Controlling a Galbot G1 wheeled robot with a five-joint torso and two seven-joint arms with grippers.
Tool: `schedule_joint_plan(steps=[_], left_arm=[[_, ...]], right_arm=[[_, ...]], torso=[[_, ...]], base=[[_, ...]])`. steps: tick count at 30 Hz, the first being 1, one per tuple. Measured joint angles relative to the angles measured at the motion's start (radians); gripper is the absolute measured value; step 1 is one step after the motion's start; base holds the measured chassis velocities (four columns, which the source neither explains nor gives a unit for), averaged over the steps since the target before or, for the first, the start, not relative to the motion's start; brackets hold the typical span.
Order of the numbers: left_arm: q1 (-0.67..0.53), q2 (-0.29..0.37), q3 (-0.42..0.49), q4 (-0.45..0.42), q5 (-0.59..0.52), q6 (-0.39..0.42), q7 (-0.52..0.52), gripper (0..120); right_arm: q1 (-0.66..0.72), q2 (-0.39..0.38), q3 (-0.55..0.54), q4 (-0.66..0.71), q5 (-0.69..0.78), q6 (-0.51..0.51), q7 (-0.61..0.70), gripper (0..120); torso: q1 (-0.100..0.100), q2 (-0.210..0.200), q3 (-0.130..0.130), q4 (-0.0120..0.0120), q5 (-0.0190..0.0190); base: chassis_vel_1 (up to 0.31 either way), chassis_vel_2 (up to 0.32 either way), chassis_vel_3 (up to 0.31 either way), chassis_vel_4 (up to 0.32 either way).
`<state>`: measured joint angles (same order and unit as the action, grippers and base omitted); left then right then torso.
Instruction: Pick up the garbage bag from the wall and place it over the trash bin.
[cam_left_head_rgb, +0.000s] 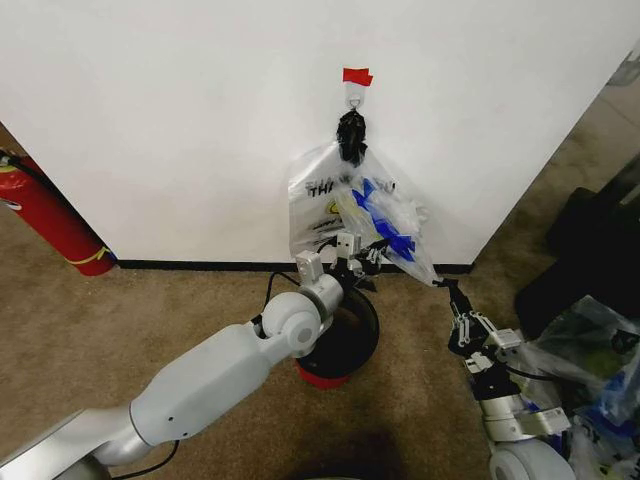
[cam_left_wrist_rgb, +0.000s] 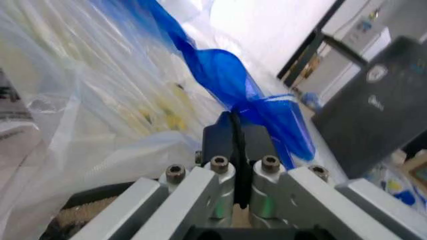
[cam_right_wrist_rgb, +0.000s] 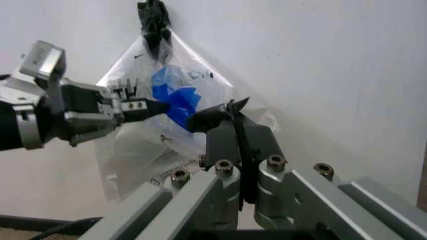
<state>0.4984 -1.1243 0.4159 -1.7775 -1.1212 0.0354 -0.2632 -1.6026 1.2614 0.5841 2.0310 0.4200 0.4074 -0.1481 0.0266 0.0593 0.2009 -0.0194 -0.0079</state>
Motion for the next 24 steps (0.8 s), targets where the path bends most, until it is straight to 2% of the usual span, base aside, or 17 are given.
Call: schedule_joint_plan(steps=[3, 7, 9, 11, 15, 18, 20, 21, 24], left_arm=[[0.006, 0.004, -0.007, -0.008, -0.004, -0.004, -0.004, 0], [0.046, 0.045, -0.059, -0.084, -0.03, -0.012, -0.026, 0], [0.053, 0.053, -0.069, -0.096, -0.032, -0.012, -0.028, 0], [0.092, 0.086, -0.12, -0.149, -0.038, -0.011, -0.037, 0], [0.132, 0.11, -0.162, -0.191, -0.03, -0.009, -0.039, 0], [0.165, 0.123, -0.188, -0.21, -0.007, -0.008, -0.039, 0], [0.181, 0.126, -0.194, -0.214, 0.012, -0.008, -0.037, 0], [0.181, 0.126, -0.194, -0.214, 0.012, -0.008, -0.037, 0], [0.207, 0.125, -0.209, -0.225, 0.041, -0.008, -0.034, 0]], right_arm=[[0.002, 0.0, 0.0, 0.0, 0.0, 0.0, 0.001, 0], [0.007, -0.004, -0.004, -0.005, -0.018, -0.001, -0.004, 0], [0.008, -0.005, -0.004, -0.005, -0.027, -0.001, -0.005, 0], [0.002, -0.015, -0.001, -0.004, -0.065, 0.003, -0.009, 0], [-0.031, -0.045, 0.022, 0.023, -0.084, 0.011, -0.053, 8], [-0.06, -0.092, 0.055, 0.07, -0.079, 0.006, -0.077, 19], [-0.068, -0.133, 0.081, 0.105, -0.047, -0.021, -0.079, 27], [-0.068, -0.133, 0.081, 0.105, -0.047, -0.021, -0.079, 27], [-0.065, -0.194, 0.102, 0.157, 0.047, -0.091, -0.078, 39]], torso=[[0.0, 0.0, 0.0, 0.0001, 0.0], [0.0, 0.0, 0.0, 0.0, -0.0001], [0.0, 0.0, 0.0, 0.0001, 0.0], [0.0, 0.0, 0.0, 0.0004, -0.0001], [0.0, 0.0, 0.0, 0.0001, -0.0002], [0.0, 0.0, 0.0, 0.0001, -0.0001], [0.0, 0.0, 0.0, 0.0002, -0.0002], [0.0, 0.0, 0.0, 0.0002, -0.0002], [0.0, 0.0, 0.0, -0.0004, 0.0]], base=[[0.0, 0.0, 0.0, 0.0], [0.0, 0.0, 0.0, 0.0], [0.0, 0.0, 0.0, 0.0], [0.0, 0.0, 0.0, 0.0], [0.0, 0.0, 0.0, 0.0], [0.0, 0.0, 0.0, 0.0], [0.0, 0.0, 0.0, 0.0], [0.0, 0.0, 0.0, 0.0], [0.0, 0.0, 0.0, 0.0]])
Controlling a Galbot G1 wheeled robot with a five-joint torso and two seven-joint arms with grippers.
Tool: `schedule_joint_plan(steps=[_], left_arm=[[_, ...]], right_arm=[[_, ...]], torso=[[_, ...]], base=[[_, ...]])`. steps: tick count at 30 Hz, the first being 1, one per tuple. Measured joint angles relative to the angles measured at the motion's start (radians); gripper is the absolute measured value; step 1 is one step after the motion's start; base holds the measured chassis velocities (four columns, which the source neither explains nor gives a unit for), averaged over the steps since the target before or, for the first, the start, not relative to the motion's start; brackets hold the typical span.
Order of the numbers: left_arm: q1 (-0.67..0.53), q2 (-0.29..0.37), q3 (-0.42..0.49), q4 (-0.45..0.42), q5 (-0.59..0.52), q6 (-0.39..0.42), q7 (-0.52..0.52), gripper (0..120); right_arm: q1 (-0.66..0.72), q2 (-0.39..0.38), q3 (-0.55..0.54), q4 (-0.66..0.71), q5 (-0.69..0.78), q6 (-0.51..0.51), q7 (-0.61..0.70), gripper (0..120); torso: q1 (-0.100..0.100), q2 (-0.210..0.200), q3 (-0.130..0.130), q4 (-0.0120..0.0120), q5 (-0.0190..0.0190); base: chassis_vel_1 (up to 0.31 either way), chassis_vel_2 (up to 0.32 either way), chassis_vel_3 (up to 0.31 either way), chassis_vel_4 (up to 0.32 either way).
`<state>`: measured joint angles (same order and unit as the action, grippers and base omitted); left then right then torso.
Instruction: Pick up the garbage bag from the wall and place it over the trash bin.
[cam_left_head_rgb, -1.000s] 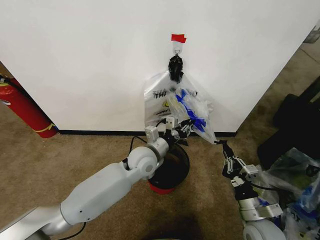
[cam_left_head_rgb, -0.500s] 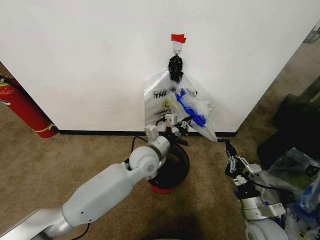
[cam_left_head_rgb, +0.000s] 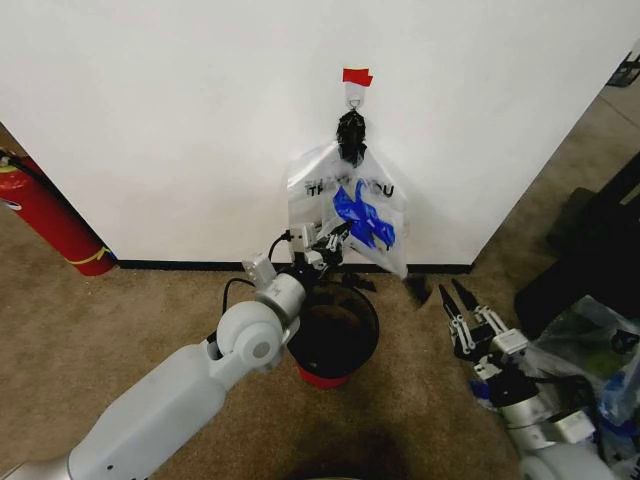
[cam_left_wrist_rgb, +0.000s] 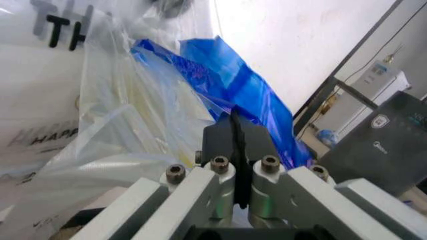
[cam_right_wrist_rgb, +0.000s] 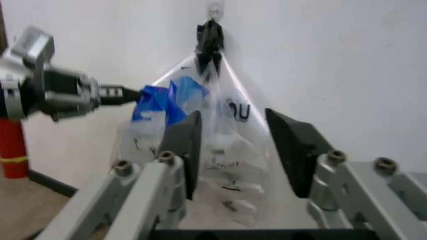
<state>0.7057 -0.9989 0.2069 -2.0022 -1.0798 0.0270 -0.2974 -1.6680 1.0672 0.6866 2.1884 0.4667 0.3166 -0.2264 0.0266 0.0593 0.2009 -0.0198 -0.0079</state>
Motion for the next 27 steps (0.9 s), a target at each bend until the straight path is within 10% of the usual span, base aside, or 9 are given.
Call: schedule_joint_plan(steps=[16, 27], left_arm=[[-0.008, -0.017, 0.055, 0.007, 0.058, -0.003, 0.019, 0], [-0.015, -0.014, 0.062, 0.011, 0.066, -0.003, 0.02, 0]], right_arm=[[0.36, -0.425, -0.145, -0.121, 0.184, -0.211, 0.08, 97], [0.71, -0.46, -0.506, -0.271, 0.146, -0.213, 0.035, 100]], torso=[[0.0, 0.0, 0.0, -0.0001, 0.0005], [0.0, 0.0, 0.0, 0.0004, 0.0]], base=[[0.0, 0.0, 0.0, 0.0], [0.0, 0.0, 0.0, 0.0]])
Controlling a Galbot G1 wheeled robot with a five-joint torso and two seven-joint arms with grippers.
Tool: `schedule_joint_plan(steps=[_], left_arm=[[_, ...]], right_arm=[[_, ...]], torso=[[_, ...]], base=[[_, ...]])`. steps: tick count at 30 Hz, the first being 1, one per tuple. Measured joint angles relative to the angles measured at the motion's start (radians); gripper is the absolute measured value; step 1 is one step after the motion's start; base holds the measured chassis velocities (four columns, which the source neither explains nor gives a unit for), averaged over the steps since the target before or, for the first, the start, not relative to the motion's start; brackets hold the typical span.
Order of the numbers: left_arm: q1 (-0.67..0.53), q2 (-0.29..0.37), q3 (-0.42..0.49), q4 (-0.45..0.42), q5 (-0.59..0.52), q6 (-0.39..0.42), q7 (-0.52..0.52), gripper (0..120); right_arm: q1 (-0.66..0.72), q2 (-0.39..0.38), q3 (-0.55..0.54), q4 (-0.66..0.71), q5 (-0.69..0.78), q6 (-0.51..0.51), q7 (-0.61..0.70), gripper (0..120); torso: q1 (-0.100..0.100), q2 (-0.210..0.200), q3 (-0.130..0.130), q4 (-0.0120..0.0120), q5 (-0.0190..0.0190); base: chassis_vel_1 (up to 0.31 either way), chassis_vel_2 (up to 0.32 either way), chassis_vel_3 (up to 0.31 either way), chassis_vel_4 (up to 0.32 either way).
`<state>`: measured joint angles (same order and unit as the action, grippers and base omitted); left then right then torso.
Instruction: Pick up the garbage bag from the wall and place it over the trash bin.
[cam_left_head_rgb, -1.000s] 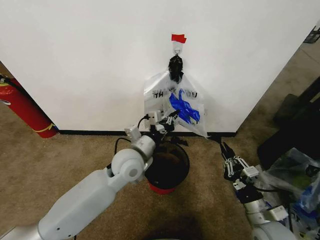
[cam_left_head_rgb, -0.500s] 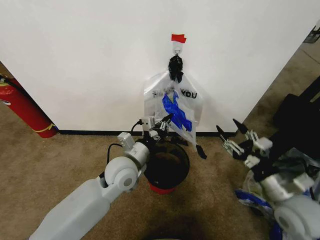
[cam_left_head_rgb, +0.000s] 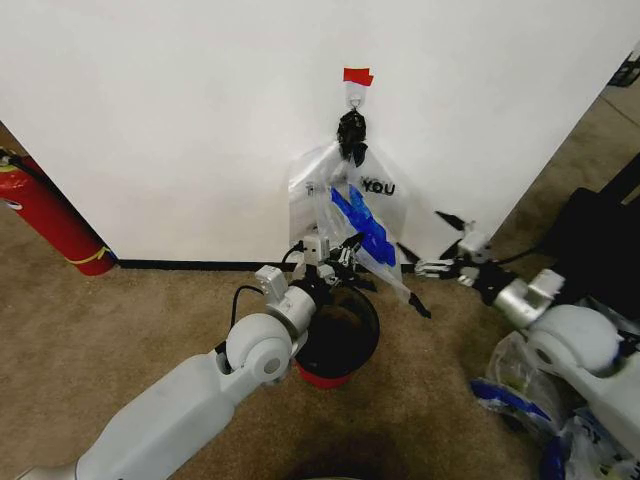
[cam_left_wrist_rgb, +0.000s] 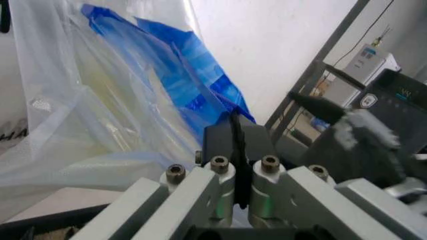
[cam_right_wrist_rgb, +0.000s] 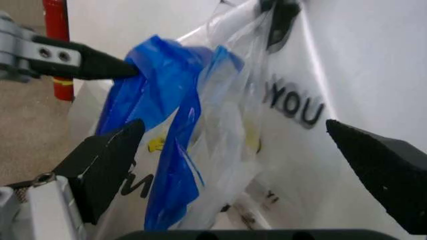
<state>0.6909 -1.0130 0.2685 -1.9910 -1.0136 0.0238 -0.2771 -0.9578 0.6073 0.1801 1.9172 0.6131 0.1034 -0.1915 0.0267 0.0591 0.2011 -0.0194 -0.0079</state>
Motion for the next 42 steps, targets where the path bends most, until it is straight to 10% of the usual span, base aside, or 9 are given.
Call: schedule_joint_plan(steps=[26, 42], left_arm=[[-0.001, 0.004, 0.0, 0.0, -0.008, 0.003, -0.002, 0], [0.136, 0.088, -0.137, -0.089, -0.012, 0.0, -0.005, 0]], right_arm=[[0.263, 0.077, -0.271, -0.15, -0.056, -0.015, 0.038, 10], [-0.062, 0.103, 0.03, 0.02, 0.032, 0.033, 0.077, 0]], torso=[[0.0, 0.0, 0.0, 0.0001, -0.0002], [0.0, 0.0, 0.0, -0.0001, -0.0003]], base=[[0.0, 0.0, 0.0, 0.0], [0.0, 0.0, 0.0, 0.0]])
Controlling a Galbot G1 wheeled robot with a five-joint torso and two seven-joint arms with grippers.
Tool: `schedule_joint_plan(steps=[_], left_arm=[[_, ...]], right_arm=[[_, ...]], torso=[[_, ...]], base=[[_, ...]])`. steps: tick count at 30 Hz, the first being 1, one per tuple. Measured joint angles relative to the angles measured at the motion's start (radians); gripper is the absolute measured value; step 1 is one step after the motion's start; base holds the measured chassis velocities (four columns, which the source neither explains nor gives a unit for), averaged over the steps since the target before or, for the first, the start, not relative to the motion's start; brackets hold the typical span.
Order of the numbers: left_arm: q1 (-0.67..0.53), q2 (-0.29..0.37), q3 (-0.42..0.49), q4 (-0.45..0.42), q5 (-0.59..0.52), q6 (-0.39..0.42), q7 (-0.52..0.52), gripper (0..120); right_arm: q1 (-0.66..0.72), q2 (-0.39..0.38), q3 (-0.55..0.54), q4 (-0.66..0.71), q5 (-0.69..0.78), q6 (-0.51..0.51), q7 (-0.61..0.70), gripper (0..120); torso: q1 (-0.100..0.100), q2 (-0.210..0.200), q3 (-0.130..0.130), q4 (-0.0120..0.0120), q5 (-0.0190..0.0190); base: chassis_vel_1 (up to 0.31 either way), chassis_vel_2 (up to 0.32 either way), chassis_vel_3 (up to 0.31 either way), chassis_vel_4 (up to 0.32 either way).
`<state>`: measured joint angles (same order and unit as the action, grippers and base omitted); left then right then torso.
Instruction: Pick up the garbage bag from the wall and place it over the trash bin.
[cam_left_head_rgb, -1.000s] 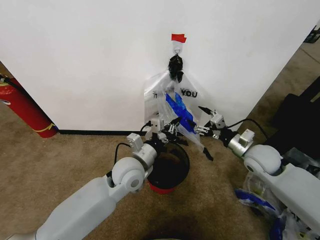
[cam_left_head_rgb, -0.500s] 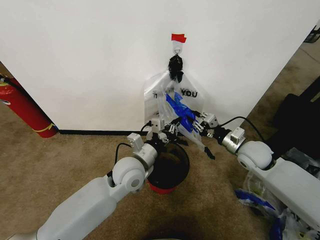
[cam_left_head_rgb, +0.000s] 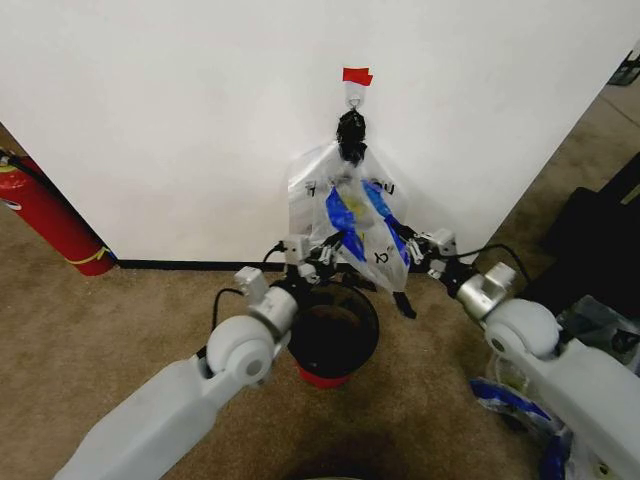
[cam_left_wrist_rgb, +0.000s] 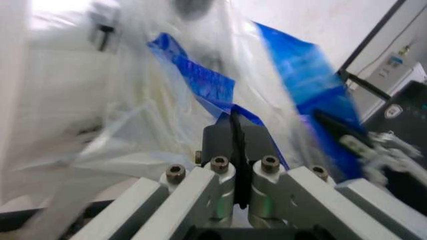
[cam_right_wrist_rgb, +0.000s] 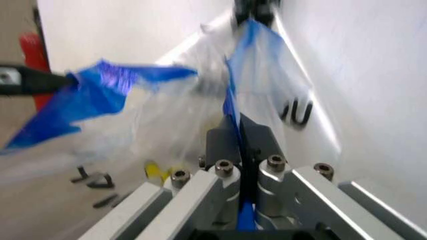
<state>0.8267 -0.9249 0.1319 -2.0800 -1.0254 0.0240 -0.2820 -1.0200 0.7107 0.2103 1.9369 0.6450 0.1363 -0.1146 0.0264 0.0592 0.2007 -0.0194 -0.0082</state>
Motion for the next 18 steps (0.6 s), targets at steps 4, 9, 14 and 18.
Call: schedule_joint_plan(steps=[4, 9, 14, 18], left_arm=[[0.064, 0.033, -0.057, -0.058, -0.005, -0.002, 0.0, 0], [0.263, 0.096, -0.197, -0.196, 0.006, -0.013, 0.003, 0], [0.423, 0.121, -0.257, -0.277, 0.061, -0.04, 0.015, 0], [0.516, 0.11, -0.298, -0.325, 0.108, -0.056, 0.022, 0]], right_arm=[[-0.104, 0.019, 0.064, 0.063, -0.021, 0.023, 0.027, 0], [-0.206, 0.08, 0.1, 0.109, -0.077, 0.048, 0.044, 0], [-0.293, 0.122, 0.145, 0.142, -0.115, 0.073, 0.033, 0], [-0.385, 0.156, 0.19, 0.18, -0.155, 0.101, 0.008, 0]], torso=[[0.0, 0.0, 0.0, 0.0001, -0.0001], [0.0, 0.0, 0.0, 0.0005, 0.0005], [0.0, 0.0, 0.0, 0.0005, 0.0], [0.0, 0.0, 0.0, -0.0003, 0.0001]], base=[[0.0, 0.0, 0.0, 0.0], [0.0, 0.0, 0.0, 0.0], [0.0, 0.0, 0.0, 0.0], [0.0, 0.0, 0.0, 0.0]])
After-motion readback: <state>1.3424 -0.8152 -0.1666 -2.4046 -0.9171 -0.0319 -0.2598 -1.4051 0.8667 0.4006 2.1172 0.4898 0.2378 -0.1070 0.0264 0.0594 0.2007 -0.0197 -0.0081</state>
